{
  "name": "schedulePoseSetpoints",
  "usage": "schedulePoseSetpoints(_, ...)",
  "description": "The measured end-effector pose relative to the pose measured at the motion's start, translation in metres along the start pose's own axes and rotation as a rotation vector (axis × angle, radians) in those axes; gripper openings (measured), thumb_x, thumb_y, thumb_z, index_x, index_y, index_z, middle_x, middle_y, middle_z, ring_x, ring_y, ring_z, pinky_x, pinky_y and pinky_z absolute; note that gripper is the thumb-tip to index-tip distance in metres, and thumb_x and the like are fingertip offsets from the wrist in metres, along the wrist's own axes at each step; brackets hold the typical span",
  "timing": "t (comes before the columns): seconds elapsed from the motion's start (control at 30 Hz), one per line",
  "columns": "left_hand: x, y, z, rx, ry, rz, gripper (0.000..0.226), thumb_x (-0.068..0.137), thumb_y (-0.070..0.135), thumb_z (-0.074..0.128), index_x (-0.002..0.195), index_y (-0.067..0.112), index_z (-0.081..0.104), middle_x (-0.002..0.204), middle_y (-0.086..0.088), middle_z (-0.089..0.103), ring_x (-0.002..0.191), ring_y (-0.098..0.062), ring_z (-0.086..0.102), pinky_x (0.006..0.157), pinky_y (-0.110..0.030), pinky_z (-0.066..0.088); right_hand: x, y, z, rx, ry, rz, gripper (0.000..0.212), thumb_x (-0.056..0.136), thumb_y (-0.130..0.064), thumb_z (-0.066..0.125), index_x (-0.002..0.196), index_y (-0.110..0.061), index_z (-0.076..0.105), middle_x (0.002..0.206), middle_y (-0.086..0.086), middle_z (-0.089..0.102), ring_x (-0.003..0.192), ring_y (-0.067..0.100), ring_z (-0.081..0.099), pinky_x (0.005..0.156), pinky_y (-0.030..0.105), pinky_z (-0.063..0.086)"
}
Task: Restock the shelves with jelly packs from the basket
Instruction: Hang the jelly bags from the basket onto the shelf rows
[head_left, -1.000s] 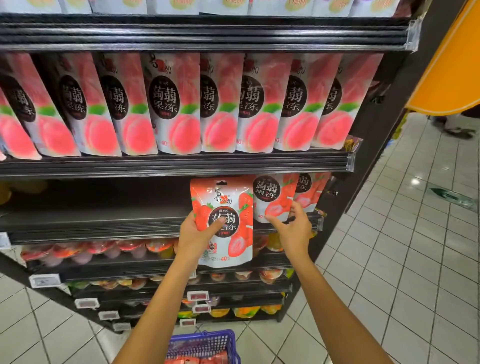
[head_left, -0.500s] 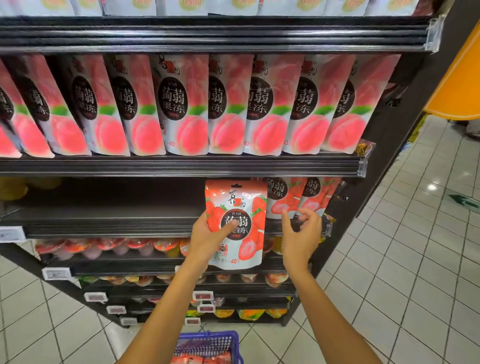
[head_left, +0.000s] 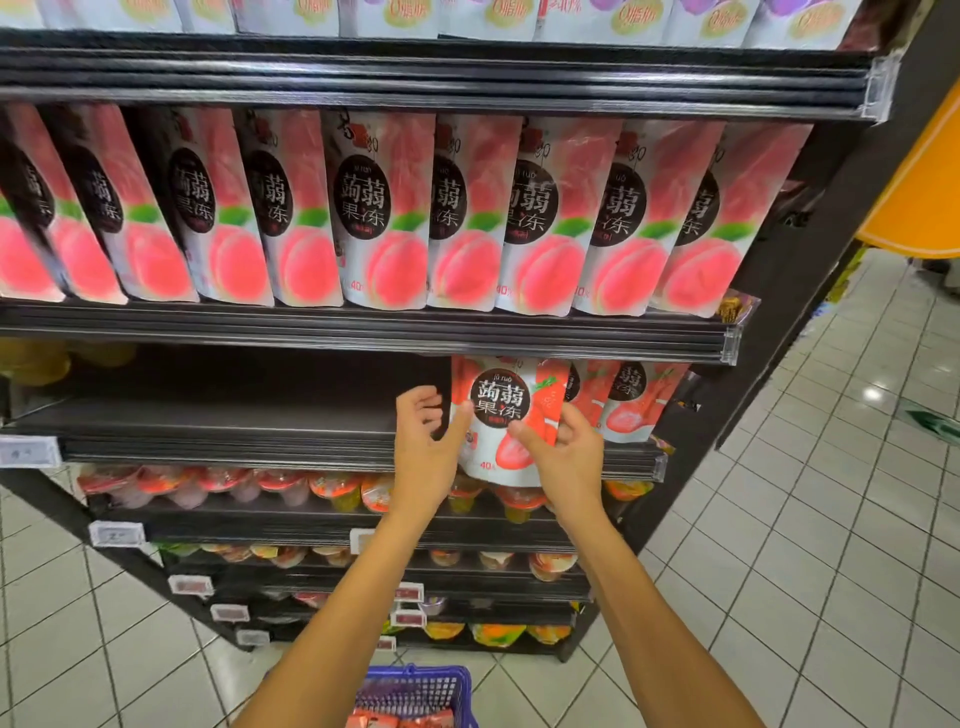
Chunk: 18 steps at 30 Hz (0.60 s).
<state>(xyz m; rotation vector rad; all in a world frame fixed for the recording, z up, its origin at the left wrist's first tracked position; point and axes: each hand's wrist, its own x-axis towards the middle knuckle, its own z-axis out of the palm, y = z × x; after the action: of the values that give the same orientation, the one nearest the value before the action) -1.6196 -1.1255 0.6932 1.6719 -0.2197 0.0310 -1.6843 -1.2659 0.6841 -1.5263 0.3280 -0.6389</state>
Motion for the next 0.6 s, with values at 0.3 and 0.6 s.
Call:
schedulePoseSetpoints(0.3, -0.011, -0.005, 0.020, 0.182, -0.132, 0.005, 0.043, 0.092, 0.014, 0.060, 0.133, 0.017, 0.049, 0.127, 0.000, 0.056, 0.105, -0.009, 0.059, 0.077, -0.011, 0.048, 0.016, 0.006, 0.009, -0.066, 0.009, -0.045, 0.025, 0.088, -0.007, 0.068, 0.094, -0.031, 0.062, 0.090, -0.013, 0.072, 0.087, 0.003, 0.068, 0.074, 0.014, 0.052)
schedulePoseSetpoints(0.6, -0.013, -0.012, 0.029, 0.118, -0.143, -0.034, 0.051, 0.092, 0.012, 0.060, 0.139, 0.022, 0.045, 0.137, -0.004, 0.050, 0.110, -0.004, 0.054, 0.078, 0.001, 0.045, -0.004, 0.028, -0.002, -0.499, 0.136, -0.091, 0.032, 0.088, -0.007, 0.067, 0.114, -0.025, 0.063, 0.097, -0.009, 0.066, 0.084, 0.005, 0.060, 0.074, 0.028, 0.056)
